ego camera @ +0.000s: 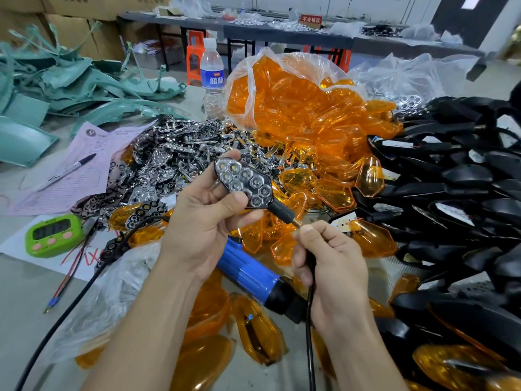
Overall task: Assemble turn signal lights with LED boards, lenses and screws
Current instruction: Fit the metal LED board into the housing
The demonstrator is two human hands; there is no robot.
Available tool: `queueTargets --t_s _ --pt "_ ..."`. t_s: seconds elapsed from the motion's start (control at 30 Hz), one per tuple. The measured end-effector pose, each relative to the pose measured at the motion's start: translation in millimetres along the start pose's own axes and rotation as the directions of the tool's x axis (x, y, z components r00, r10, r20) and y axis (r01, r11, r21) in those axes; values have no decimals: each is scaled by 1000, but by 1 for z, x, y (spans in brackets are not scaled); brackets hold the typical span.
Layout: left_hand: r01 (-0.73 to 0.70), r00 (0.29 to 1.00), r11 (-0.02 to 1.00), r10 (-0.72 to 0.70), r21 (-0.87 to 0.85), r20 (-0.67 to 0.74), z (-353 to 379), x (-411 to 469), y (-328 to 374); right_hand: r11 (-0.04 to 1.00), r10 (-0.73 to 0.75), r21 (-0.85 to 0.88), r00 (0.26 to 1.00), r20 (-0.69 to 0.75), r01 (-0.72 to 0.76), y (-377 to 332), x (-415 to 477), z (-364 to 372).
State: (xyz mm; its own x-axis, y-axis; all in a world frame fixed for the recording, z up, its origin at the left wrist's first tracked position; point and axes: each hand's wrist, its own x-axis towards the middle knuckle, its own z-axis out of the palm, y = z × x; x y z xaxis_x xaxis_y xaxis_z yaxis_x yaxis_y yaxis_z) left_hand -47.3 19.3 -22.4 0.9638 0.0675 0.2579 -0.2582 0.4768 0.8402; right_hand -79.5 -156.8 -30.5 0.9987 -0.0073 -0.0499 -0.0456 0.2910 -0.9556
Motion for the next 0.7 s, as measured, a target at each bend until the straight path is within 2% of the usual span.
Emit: queueTargets --t_s 0.17,0.37,0.57,0.7 --pt "-17 998 982 29 188 -60 -2 1 -4 960 -96 -264 995 15 97 6 2 -2" --pt "-40 988 933 89 357 -122 10 -2 -12 898 -10 -437 994 107 56 13 1 5" --pt "-43 988 951 86 307 -129 11 -1 -14 871 -63 -480 993 103 105 12 -2 6" --pt "-47 987 966 83 254 -134 12 -1 -15 889 -88 -449 996 17 86 11 -3 10"
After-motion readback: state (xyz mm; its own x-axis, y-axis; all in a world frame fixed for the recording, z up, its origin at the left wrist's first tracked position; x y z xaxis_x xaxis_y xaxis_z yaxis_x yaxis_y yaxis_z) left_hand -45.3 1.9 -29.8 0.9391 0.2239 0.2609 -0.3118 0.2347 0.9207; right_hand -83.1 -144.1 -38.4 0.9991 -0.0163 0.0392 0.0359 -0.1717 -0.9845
